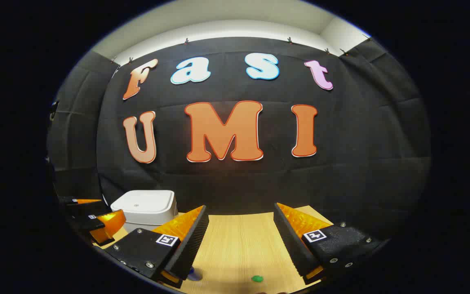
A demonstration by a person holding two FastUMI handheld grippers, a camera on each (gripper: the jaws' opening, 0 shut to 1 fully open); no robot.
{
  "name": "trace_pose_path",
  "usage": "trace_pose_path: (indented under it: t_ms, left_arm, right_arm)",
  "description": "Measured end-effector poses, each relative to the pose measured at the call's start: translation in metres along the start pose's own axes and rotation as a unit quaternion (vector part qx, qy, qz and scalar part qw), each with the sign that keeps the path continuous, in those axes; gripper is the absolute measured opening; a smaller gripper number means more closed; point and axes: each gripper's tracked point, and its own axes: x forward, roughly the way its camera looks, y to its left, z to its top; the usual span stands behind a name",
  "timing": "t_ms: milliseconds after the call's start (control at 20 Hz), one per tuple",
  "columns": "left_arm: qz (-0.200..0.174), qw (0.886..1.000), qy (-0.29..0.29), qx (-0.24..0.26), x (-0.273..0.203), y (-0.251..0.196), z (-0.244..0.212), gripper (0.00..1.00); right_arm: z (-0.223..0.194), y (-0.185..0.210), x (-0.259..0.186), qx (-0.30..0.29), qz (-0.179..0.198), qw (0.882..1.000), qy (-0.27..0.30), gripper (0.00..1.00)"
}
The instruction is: Press the lid of the desktop garbage bin to open it, pick up the crumpled paper on the desktop and throw it into the bin, then pick up the pop can on the desktop and drop it into the bin, and finally close the garbage bin lid.
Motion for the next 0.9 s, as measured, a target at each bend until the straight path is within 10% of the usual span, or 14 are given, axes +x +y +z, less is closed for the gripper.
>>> trace_pose_path:
  t_ms: [400,900]
  left_arm:
    - [0.026,1.000,-0.012,-0.014,-0.012,-0.007,0.014,0.95]
    - [-0.018,0.999,-0.031,-0.005,-0.008,-0.019,0.043,0.95]
  right_arm:
    - [-0.002,0.007,-0.005,-0.024,0.052,0.998,0.006,0.95]
    - [0.002,0.003,-0.018,0.007,0.026,1.000,0.015,0.95]
